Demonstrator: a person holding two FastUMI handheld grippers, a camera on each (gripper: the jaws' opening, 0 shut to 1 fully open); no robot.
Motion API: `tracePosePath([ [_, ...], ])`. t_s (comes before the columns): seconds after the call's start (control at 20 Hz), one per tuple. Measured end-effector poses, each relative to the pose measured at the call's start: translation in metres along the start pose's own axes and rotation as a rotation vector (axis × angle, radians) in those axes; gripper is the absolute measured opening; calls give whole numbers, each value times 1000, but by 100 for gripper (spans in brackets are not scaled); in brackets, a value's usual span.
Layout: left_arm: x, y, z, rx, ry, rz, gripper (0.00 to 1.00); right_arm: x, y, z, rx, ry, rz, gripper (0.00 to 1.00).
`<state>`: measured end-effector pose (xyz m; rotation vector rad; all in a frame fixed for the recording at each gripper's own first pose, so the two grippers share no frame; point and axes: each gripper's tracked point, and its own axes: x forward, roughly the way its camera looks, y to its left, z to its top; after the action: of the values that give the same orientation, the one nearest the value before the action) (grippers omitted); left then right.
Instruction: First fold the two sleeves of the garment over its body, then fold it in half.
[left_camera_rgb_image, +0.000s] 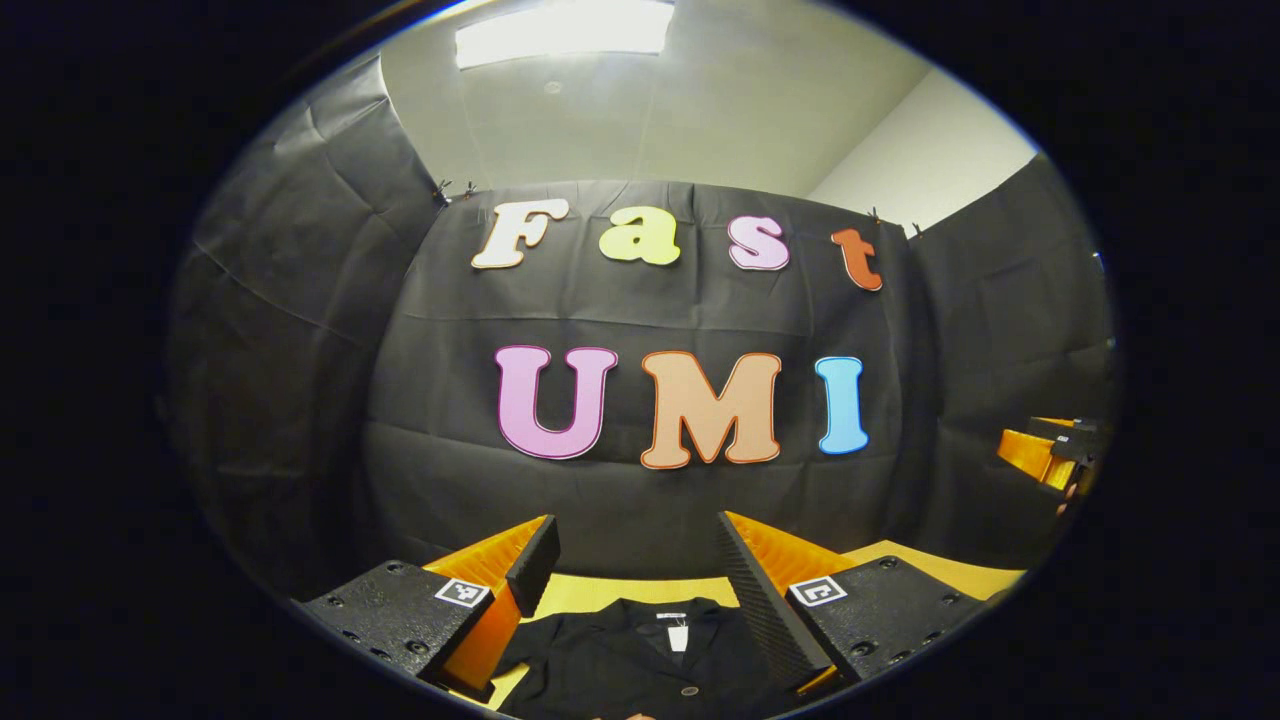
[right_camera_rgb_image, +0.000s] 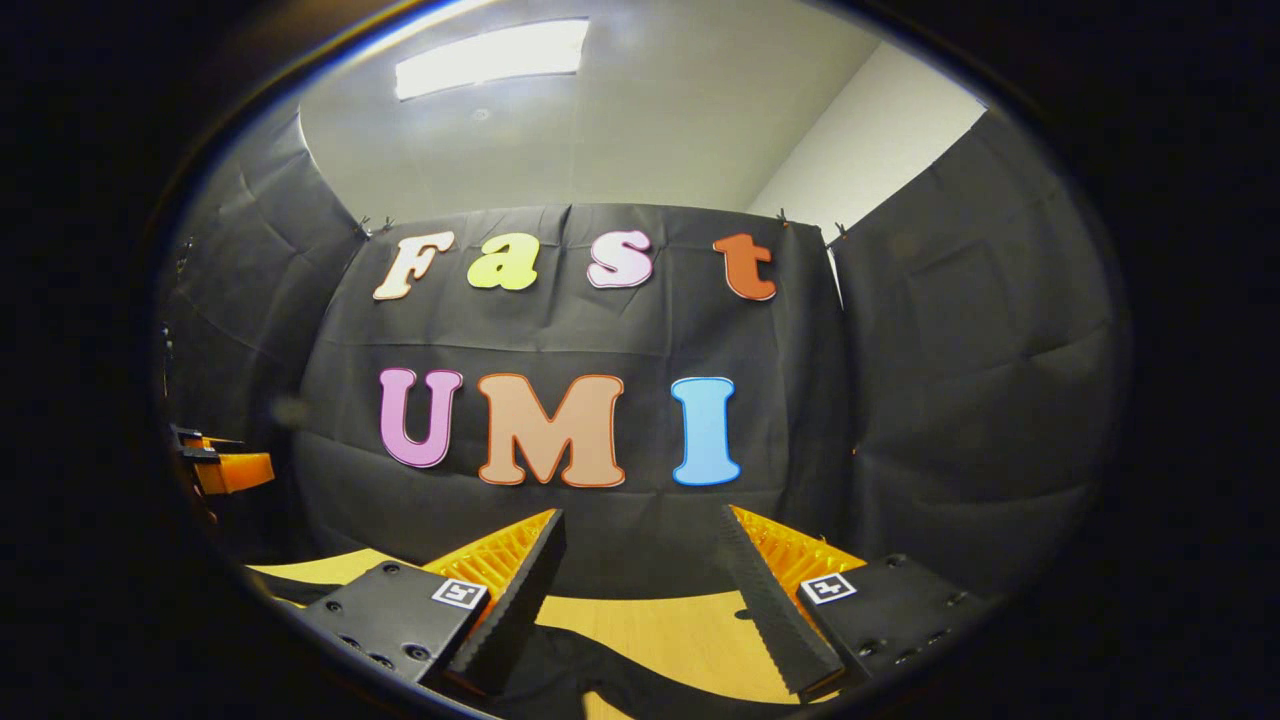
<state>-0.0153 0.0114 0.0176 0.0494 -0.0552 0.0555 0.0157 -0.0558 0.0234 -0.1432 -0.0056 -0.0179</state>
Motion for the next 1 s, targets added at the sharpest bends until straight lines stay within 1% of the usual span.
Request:
tracePosePath([
  [0.05, 0, 0, 0, -2, 2, 1, 92, 1, -6, -1, 1, 3, -10, 95],
  [0.1, 0, -1, 1, -5, 3, 1, 92, 1, -13, -2, 2, 6, -21, 97],
  [0.25, -1, -4, -2, -13, 9, 0, 92, 2, -29, -4, -6, 14, -48, 98],
  [0.4, 0, -6, 1, -12, 10, 1, 93, 0, -36, -10, -6, 27, -57, 98],
  [0.7, 0, -4, -1, -9, 13, 13, 93, -2, -30, -18, 3, 52, -46, 97],
  [0.85, 0, -1, -1, -4, 13, 19, 93, -2, -19, -18, 4, 52, -25, 97],
  [1.0, 1, 0, 0, -1, 13, 15, 93, -2, -17, -25, -13, 73, -11, 98],
])
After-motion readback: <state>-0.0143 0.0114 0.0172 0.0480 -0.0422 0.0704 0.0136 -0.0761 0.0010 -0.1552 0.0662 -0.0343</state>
